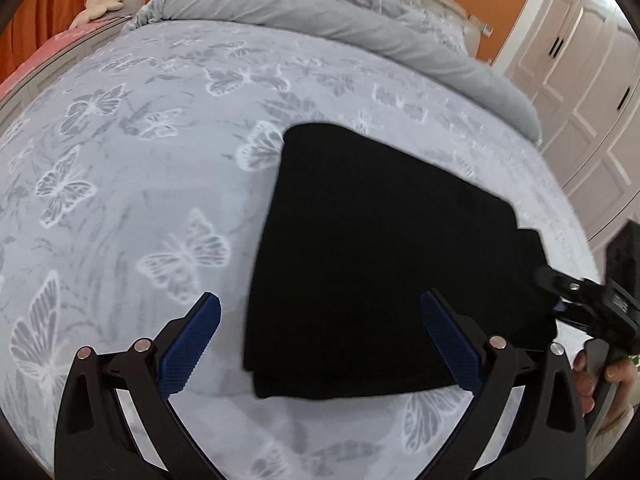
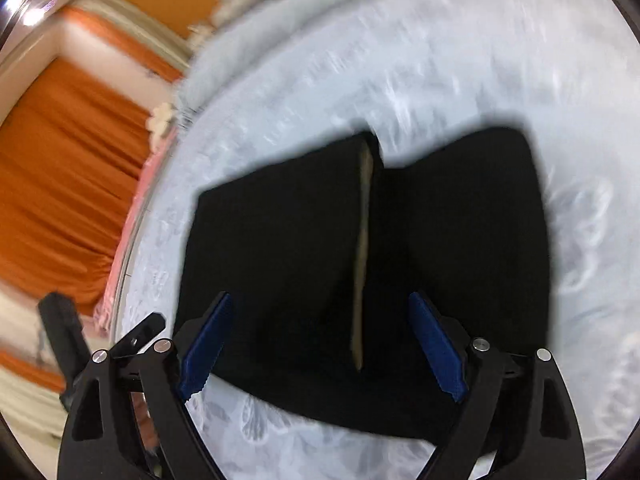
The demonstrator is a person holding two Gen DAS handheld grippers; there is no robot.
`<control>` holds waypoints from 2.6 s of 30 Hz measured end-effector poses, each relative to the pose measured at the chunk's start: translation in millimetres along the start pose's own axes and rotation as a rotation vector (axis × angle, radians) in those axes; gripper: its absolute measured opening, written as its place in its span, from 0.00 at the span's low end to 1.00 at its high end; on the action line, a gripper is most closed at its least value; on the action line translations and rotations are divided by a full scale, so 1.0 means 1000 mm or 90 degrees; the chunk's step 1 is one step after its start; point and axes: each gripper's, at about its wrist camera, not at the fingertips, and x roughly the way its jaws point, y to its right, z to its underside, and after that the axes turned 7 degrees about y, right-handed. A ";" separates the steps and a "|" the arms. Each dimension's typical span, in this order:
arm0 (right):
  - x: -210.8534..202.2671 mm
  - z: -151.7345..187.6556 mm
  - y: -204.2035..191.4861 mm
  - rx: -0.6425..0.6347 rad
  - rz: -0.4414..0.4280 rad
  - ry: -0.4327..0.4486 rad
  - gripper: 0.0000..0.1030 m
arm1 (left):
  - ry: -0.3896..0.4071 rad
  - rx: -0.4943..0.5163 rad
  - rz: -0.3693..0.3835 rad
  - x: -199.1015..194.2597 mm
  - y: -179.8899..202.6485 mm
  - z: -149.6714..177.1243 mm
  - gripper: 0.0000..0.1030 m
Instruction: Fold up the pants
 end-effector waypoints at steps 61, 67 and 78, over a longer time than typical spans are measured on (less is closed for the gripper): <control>-0.123 -0.016 -0.019 -0.087 -0.043 0.158 0.15 | -0.209 -0.503 0.506 0.064 0.051 0.045 0.77; -0.128 -0.014 -0.028 -0.092 -0.068 0.161 0.15 | -0.206 -0.532 0.519 0.050 0.035 0.043 0.77; -0.114 -0.016 -0.035 -0.092 -0.062 0.151 0.15 | -0.157 -0.522 0.435 0.063 0.003 0.024 0.39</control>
